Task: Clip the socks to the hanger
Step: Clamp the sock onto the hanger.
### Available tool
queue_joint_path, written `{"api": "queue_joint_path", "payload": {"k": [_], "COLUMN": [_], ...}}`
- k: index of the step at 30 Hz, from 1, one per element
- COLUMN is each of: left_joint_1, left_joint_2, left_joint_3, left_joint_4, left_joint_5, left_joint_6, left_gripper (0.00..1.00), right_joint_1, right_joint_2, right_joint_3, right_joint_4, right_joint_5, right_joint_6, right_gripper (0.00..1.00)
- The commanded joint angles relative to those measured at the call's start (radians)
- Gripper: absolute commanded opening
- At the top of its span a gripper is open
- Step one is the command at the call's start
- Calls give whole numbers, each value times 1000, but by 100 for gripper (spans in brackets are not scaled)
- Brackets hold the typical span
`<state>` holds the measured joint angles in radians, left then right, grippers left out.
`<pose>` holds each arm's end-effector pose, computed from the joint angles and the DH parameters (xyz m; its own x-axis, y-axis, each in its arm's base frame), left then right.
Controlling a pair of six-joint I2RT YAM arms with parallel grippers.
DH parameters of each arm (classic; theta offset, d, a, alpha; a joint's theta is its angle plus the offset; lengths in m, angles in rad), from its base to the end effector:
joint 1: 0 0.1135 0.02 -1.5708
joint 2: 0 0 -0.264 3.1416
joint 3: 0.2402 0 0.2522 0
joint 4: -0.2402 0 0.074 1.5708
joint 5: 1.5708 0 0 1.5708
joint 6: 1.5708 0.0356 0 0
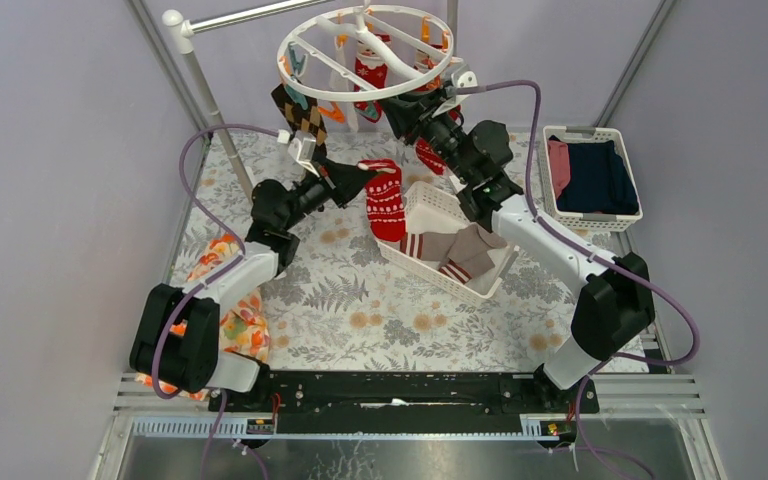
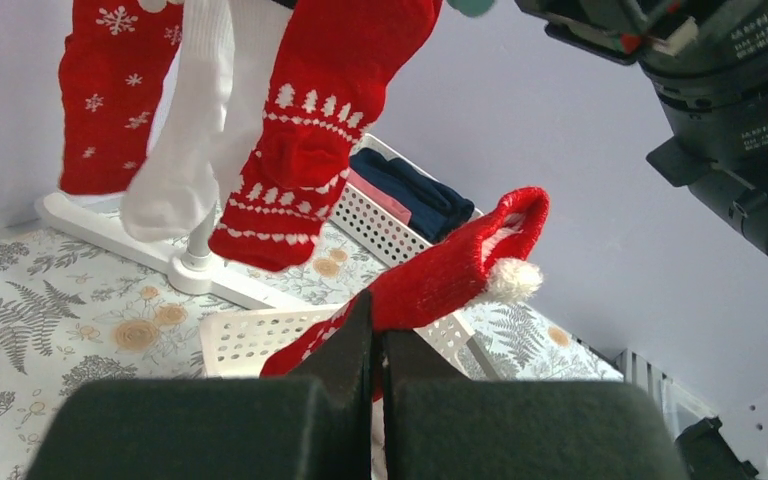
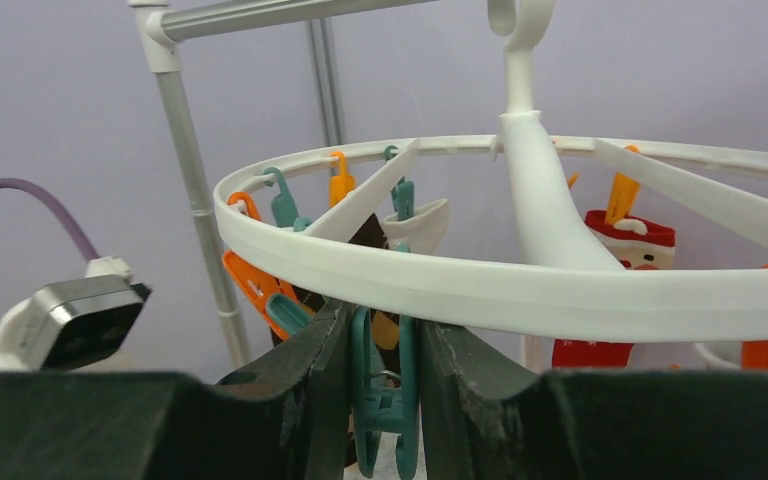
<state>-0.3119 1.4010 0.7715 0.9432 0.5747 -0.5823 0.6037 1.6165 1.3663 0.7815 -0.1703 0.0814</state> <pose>0.2868 -0.1128 0.3100 -0.1670 -0.4312 -0.8867 0.7877 0.4826 -0.3830 0.3080 0.2197 0.4300 0.3604 0.3459 -0.8663 -0.7114 0.7026 -0.0155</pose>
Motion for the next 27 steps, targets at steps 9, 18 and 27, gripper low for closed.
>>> {"api": "queue_joint_path", "payload": {"k": [9,18,27], "left_joint_1": [14,37,38], "left_joint_2": [68,166,206], "left_joint_3": [172,210,259], "left_joint_4": [-116,-8,56], "left_joint_5": [-28,101,171], "left_joint_6": [-146,-309,-380], "left_gripper": [0,0,0], "right_joint_1": [-24,-31,-38], "right_joint_2": [-27,-28,-23], "right_joint_3": [89,81,75], "right_joint_4": [-57,-59,-48], "right_joint_5": [-96,-104,-114], "right_joint_6": [169,176,183], "right_gripper": [15,15,15]}}
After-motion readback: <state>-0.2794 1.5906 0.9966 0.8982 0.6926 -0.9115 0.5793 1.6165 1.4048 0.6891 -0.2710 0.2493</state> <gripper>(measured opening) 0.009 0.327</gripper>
